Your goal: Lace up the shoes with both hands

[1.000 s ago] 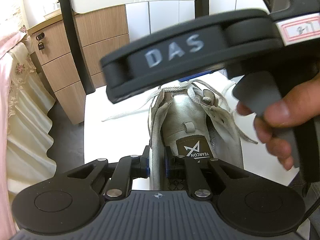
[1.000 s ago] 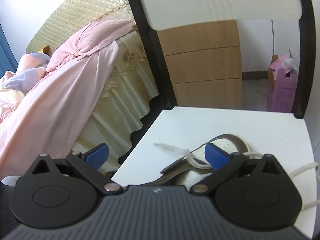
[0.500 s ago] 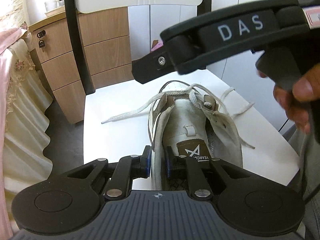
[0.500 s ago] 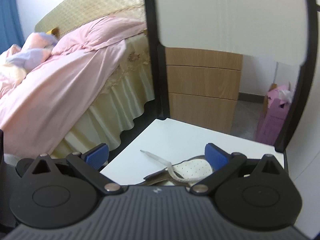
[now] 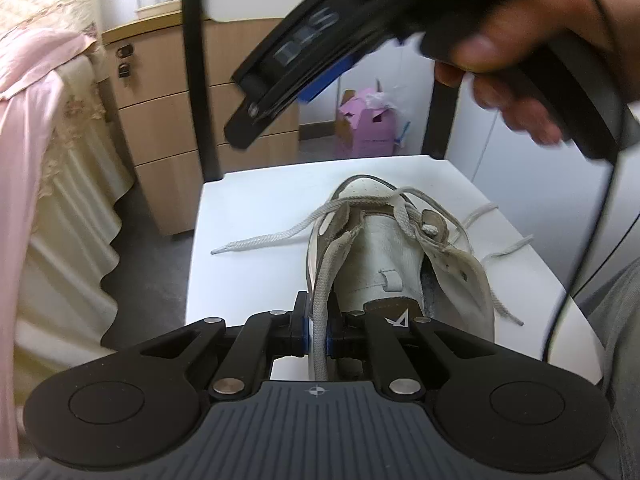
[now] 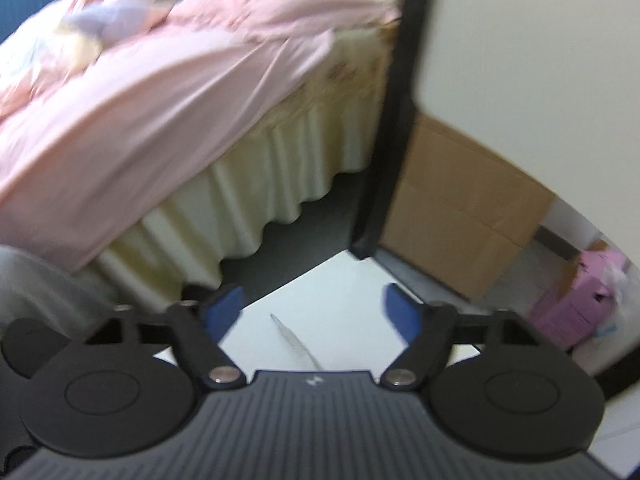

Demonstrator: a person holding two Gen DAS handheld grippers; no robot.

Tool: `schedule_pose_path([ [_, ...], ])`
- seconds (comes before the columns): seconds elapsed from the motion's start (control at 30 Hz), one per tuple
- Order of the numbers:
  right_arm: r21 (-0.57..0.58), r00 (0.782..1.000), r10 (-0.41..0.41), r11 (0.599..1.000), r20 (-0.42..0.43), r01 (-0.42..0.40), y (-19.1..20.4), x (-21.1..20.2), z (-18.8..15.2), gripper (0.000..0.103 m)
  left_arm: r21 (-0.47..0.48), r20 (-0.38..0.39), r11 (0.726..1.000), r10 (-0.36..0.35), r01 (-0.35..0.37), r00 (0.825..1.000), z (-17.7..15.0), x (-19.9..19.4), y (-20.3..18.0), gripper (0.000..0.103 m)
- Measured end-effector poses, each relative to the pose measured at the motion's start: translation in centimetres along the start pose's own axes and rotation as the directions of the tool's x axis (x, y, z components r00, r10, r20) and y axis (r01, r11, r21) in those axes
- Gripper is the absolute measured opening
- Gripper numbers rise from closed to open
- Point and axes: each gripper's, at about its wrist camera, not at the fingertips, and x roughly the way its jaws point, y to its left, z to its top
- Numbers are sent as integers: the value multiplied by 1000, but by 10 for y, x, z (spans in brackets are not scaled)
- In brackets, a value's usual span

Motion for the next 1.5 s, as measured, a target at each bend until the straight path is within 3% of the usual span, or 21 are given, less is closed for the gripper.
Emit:
schedule_pose_path([
  [0.13, -125, 983, 67, 988, -174, -89, 12, 42, 17, 55, -3, -10, 1000, -12, 12, 1000, 2, 1, 4, 9],
  [0.2, -191, 967, 56, 976, -247, -105, 21, 66, 18, 47, -3, -13, 1000, -19, 19, 1000, 3, 2, 6, 9],
  [0.27, -205, 957, 60, 971, -285, -122, 25, 84, 16, 39, -4, -14, 1000, -24, 24, 1000, 3, 3, 7, 9],
  [0.4, -215, 935, 73, 964, -346, -155, 33, 110, 8, 34, -7, -18, 999, -37, 37, 999, 3, 3, 11, 9],
  [0.57, -208, 926, 53, 968, -373, -140, 34, 121, 2, 3, 3, -21, 999, -44, 44, 999, 3, 3, 9, 9],
  [0.7, -132, 946, 77, 983, -314, -124, 26, 104, 7, 2, 10, -21, 999, -47, 47, 999, 3, 3, 9, 10],
  [0.83, -52, 984, 61, 996, -169, -71, 13, 56, 18, 2, -2, -22, 998, -58, 58, 998, 3, 3, 9, 11],
  [0.93, 19, 997, 50, 999, -58, -49, 1, 8, 22, 2, -6, -13, 998, -64, 64, 998, 3, -1, 9, 13],
  [1.1, 111, 996, -23, 994, 82, 14, -18, -73, 9, 2, 18, 22, 997, -75, 74, 997, 0, -9, 7, 18],
  [1.27, 200, 984, -76, 979, 159, 43, -33, -136, -19, 2, 27, 67, 994, -103, 102, 992, 0, -19, 8, 19],
  [1.4, 239, 986, -103, 968, 134, 69, -32, -145, -55, 2, 19, 115, 992, -127, 125, 985, 0, -29, 10, 20],
  [1.5, 307, 987, -84, 951, 134, 39, -30, -135, -86, 2, 32, 150, 992, -128, 125, 980, 0, -32, 7, 20],
])
